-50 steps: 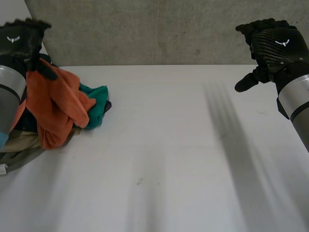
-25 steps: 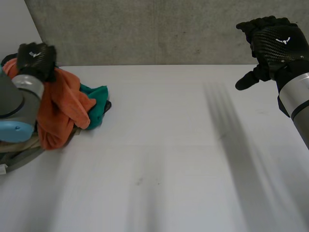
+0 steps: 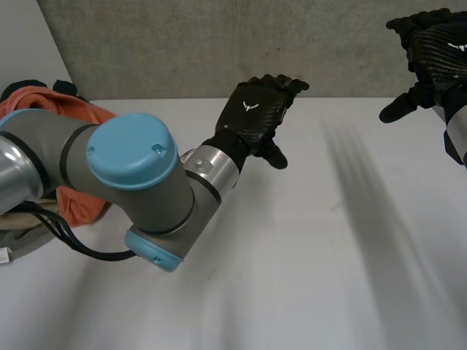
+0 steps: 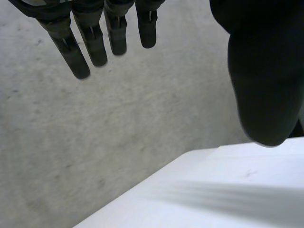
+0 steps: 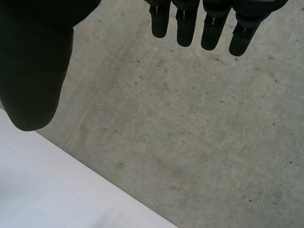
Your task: Fold the laundry.
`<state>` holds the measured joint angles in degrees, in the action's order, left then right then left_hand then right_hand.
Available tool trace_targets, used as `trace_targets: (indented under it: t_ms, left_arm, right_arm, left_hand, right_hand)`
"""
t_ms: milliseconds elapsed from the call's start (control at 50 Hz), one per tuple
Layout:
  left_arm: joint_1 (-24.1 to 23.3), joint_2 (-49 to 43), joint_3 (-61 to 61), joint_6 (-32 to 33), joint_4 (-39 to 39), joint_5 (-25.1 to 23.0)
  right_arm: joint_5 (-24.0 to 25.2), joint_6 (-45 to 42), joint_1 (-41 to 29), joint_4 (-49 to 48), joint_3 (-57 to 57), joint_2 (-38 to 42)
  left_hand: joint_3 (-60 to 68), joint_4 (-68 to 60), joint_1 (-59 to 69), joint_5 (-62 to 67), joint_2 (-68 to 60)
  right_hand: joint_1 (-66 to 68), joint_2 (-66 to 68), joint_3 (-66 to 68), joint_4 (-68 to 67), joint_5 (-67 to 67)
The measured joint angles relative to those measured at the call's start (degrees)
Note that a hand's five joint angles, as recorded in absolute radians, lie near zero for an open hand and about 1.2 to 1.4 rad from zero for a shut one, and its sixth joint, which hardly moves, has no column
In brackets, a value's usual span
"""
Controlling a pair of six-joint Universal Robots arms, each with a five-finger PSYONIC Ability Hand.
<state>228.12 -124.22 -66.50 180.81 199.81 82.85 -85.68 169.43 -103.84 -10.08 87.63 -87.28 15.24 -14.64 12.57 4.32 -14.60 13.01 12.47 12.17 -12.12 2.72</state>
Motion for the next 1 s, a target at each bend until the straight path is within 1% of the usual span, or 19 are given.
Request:
trace_targets:
  t_ms: [80, 140, 160, 220, 240, 260, 320, 340, 420, 460, 520, 540, 560, 600, 640, 720, 840, 880, 1000]
  left_arm:
    - [4.37, 2.96, -0.76, 2.43, -1.27, 2.21]
    - [10.21, 6.73, -2.60, 6.48, -2.01, 4.28]
    - [14.04, 8.67, -3.89, 9.66, -2.39, 5.31]
    - [18.51, 10.33, -5.27, 13.94, -2.72, 6.20]
    - [21.65, 10.71, -6.19, 17.38, -2.94, 6.67]
    - [22.38, 10.68, -6.38, 18.23, -2.99, 6.76]
    - [28.12, 8.95, -7.53, 25.71, -3.08, 7.17]
    - [28.12, 8.95, -7.53, 25.71, -3.08, 7.17]
    - [36.08, 3.24, -7.46, 35.35, -2.03, 7.07]
    - [37.45, 1.80, -7.09, 36.61, -1.54, 6.98]
    - [39.91, -1.91, -5.77, 37.97, 0.28, 6.75]
    - [40.13, -2.51, -5.49, 37.79, 0.70, 6.73]
    - [40.15, -2.98, -5.20, 37.20, 1.19, 6.70]
    - [39.37, -2.93, -4.79, 35.16, 1.94, 6.70]
    - [38.66, -2.47, -4.66, 33.89, 2.19, 6.73]
    - [33.39, 2.36, -4.72, 27.41, 2.67, 6.67]
    - [22.79, 10.17, -4.40, 18.79, 2.53, 6.41]
    - [17.91, 11.62, -3.74, 15.71, 2.28, 6.21]
    - [6.49, 7.11, -0.45, 10.07, 1.25, 5.90]
  right_arm:
    - [0.04, -0.04, 0.22, 0.19, -0.26, 0.06]
    - [0.06, -0.07, 0.30, 0.42, -0.46, 0.20]
    - [0.07, -0.09, 0.30, 0.59, -0.54, 0.35]
    - [0.08, -0.12, 0.26, 0.75, -0.60, 0.54]
    - [0.07, -0.13, 0.21, 0.84, -0.57, 0.75]
    - [0.07, -0.13, 0.18, 0.87, -0.57, 0.82]
    - [0.07, -0.16, -0.10, 0.96, -0.43, 1.48]
    - [0.07, -0.16, -0.10, 0.96, -0.43, 1.48]
    - [0.07, -0.21, -0.48, 0.92, -0.06, 2.37]
    - [0.07, -0.22, -0.54, 0.90, 0.06, 2.52]
    - [0.07, -0.25, -0.62, 0.87, 0.35, 3.08]
    - [0.07, -0.26, -0.63, 0.86, 0.40, 3.28]
    - [0.07, -0.27, -0.65, 0.86, 0.43, 3.50]
    - [0.07, -0.29, -0.66, 0.86, 0.44, 3.99]
    - [0.07, -0.31, -0.66, 0.86, 0.43, 4.18]
    - [0.05, -0.67, -0.69, 0.89, 0.17, 4.54]
    - [-0.02, -2.27, -0.62, 0.81, -0.27, 4.29]
    - [-0.05, -2.79, -0.45, 0.78, -0.44, 4.06]
    - [-0.10, -3.32, 0.07, 0.76, -0.65, 3.60]
  left_hand:
    - [-2.11, 2.31, -0.15, -1.60, 1.91]
    - [-2.11, 2.31, -0.15, -1.60, 1.92]
    - [-2.44, 2.44, -0.15, -1.60, 2.24]
    - [-2.78, 2.55, -0.15, -1.60, 2.39]
    - [-2.93, 2.55, -0.15, -1.60, 2.40]
    - [-2.93, 2.55, -0.15, -1.60, 2.40]
    - [-2.93, 2.56, -0.15, -1.60, 2.40]
    - [-2.93, 2.56, -0.15, -1.60, 2.40]
    - [-2.93, 2.56, -0.15, -1.60, 2.40]
    - [-2.42, 2.04, 0.80, -1.08, 1.89]
    - [26.86, -27.69, 32.49, 27.54, -27.86]
    - [32.96, -33.87, 40.02, 33.14, -34.04]
    - [42.77, -43.91, 47.93, 42.05, -44.06]
    - [50.04, -52.43, 49.14, 46.68, -51.63]
    - [50.38, -53.05, 49.14, 46.68, -51.96]
    - [50.52, -53.66, 49.14, 46.68, -52.15]
    - [51.33, -53.71, 49.14, 46.68, -52.60]
    - [51.50, -53.72, 49.14, 46.68, -52.62]
    - [51.50, -53.94, 49.14, 47.77, -52.63]
  right_hand:
    - [0.00, 0.00, 0.00, 0.00, 0.00]
    - [0.00, 0.00, 0.00, -0.01, 0.00]
    - [0.00, 0.00, 0.00, 0.00, 0.00]
    - [0.00, 0.00, 0.00, 0.00, 0.00]
    - [0.00, 0.00, 0.00, 0.00, 0.00]
    - [0.00, 0.00, 0.00, 0.00, 0.00]
    - [0.00, 0.00, 0.00, 0.00, 0.00]
    - [0.00, 0.00, 0.00, 0.00, 0.00]
    - [0.00, 0.00, 0.00, -0.01, 0.00]
    - [0.00, 0.00, 0.00, 0.00, 0.00]
    - [0.00, 0.00, 0.00, 0.00, 0.00]
    - [0.00, 0.00, 0.00, 0.00, 0.00]
    - [0.00, 0.00, 0.00, 0.00, 0.00]
    - [0.00, 0.00, 0.00, 0.00, 0.00]
    - [0.00, 0.00, 0.00, 0.00, 0.00]
    - [0.00, 0.00, 0.00, 0.00, 0.00]
    - [0.00, 0.00, 0.00, 0.00, 0.00]
    - [0.00, 0.00, 0.00, 0.00, 0.00]
    - [0.00, 0.00, 0.00, 0.00, 0.00]
